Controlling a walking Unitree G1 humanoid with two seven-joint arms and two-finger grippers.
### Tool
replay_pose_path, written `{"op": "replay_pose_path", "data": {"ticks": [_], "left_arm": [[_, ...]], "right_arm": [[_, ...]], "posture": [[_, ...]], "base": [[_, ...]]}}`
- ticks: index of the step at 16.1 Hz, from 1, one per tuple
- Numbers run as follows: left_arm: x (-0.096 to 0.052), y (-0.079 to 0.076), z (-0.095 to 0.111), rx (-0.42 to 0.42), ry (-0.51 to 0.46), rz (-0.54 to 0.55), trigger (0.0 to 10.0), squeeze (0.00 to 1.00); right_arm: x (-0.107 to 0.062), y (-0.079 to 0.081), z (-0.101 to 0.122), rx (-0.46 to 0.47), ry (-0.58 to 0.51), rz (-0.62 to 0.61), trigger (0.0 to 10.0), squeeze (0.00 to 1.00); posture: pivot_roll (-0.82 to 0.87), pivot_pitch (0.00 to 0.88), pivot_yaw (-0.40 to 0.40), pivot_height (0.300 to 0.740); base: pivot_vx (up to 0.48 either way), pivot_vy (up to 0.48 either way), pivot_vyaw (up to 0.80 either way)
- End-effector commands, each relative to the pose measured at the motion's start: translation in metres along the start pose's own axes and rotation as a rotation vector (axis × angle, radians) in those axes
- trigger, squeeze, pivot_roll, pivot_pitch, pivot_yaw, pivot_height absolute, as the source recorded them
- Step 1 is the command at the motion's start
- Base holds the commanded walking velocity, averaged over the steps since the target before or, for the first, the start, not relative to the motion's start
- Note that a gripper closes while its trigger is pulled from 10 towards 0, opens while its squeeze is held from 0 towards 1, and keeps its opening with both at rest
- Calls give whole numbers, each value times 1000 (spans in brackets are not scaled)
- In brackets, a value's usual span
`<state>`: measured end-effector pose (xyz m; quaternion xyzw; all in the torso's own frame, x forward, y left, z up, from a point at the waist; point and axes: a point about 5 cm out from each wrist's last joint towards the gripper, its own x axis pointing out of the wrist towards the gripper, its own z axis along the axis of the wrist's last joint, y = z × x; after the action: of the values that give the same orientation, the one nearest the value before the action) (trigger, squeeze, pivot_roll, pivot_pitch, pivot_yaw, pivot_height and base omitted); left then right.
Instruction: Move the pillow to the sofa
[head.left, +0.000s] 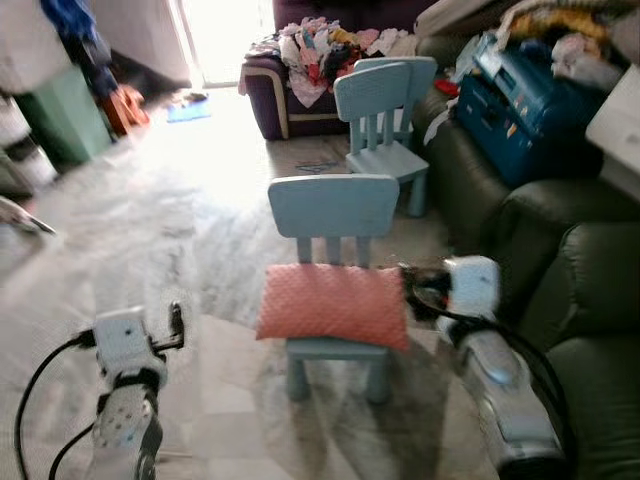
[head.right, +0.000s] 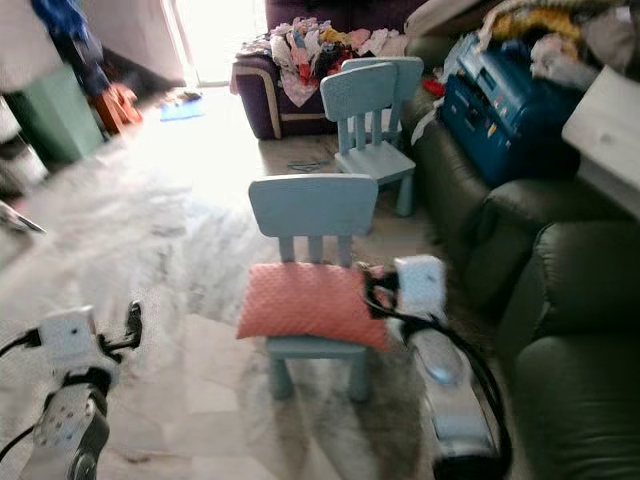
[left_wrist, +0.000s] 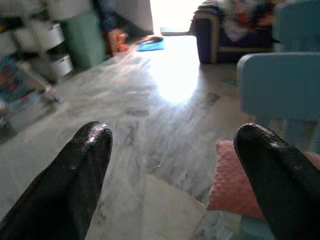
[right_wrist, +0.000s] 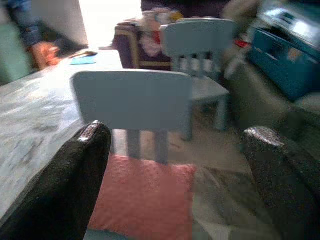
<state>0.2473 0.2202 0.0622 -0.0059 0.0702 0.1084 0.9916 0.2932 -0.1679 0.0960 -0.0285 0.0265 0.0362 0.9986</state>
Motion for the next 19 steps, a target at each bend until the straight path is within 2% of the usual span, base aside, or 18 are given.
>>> {"op": "replay_pose_path", "data": {"ticks": [1,3,5,7,10,11,19], "left_arm": [[0,2,-1,22,18,-22,10000,0],[1,1,-1,29,23,-35,10000,0],[-1,-1,2,9,5,-29,10000,0],[-6,1,-1,-1,7,-15,10000,0],[-13,9,-1,-61,-7,13,10000,0],[-13,10,1,-83,-21,18,10000,0],[-13,11,3,-100,-25,13,10000,0]], "right_arm": [[-2,1,7,8,-27,-16,10000,0],[-5,2,6,3,-25,-10,10000,0],[5,5,12,-14,-34,26,10000,0],[10,9,18,-18,-50,42,10000,0],[15,14,23,-29,-64,73,10000,0],[16,16,23,-33,-66,88,10000,0],[19,30,27,-51,-94,143,10000,0]], "posture": [[-232,0,123,740],[-226,6,123,740],[-196,6,104,740],[-188,7,96,740],[-170,10,77,740],[-168,10,76,740],[-159,8,71,740]], "base": [[0,0,0],[0,0,0],[0,0,0],[0,0,0],[0,0,0],[307,0,0],[385,0,0]]}}
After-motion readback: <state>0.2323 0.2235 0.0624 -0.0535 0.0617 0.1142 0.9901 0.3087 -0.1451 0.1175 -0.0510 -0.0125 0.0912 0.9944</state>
